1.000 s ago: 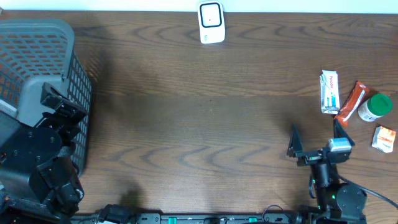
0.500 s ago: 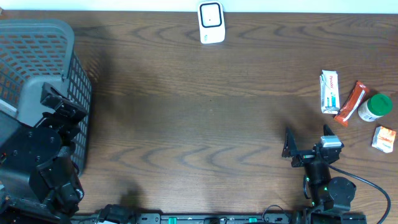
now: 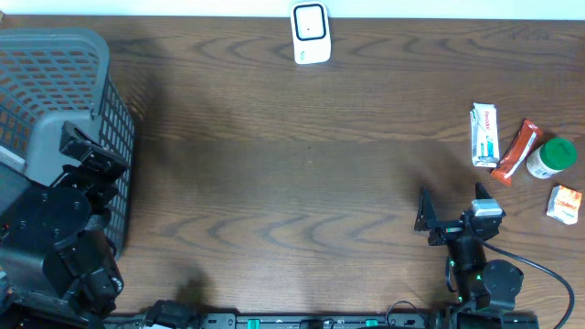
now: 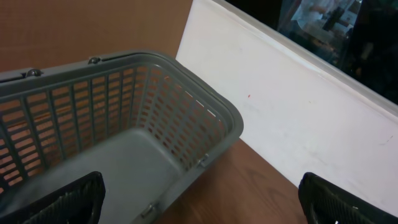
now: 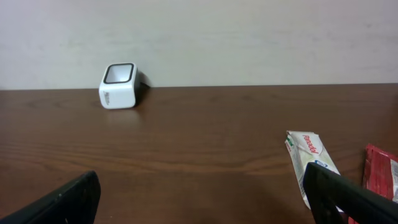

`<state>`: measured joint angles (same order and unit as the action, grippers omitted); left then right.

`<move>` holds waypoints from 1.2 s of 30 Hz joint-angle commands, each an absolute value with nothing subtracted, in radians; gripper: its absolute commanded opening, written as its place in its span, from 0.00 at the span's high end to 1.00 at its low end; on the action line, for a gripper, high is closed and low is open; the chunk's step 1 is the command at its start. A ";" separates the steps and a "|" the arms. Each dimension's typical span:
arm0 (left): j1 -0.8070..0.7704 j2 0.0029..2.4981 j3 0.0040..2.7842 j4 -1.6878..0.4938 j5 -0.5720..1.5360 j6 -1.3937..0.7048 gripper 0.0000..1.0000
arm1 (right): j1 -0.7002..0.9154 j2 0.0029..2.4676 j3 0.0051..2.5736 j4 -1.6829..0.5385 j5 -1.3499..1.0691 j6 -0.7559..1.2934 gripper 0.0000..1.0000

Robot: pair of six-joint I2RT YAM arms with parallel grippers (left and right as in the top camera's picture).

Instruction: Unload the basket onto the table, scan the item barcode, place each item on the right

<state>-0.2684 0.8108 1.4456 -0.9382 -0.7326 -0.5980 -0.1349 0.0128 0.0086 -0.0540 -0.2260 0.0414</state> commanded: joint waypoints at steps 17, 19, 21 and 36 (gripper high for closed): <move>-0.229 0.739 1.311 -0.899 -0.661 -0.588 0.00 | -0.123 0.006 0.005 -0.056 -0.214 0.051 0.01; -0.210 0.684 1.199 -0.794 -0.636 -0.587 0.00 | -0.123 0.006 0.005 -0.056 -0.214 0.051 0.01; -0.181 0.603 1.042 -0.639 -0.579 -0.569 0.00 | -0.123 0.006 0.005 -0.056 -0.214 0.051 0.01; -0.094 0.184 0.254 -0.042 -0.340 -0.406 0.00 | -0.123 0.006 0.005 -0.056 -0.215 0.052 0.01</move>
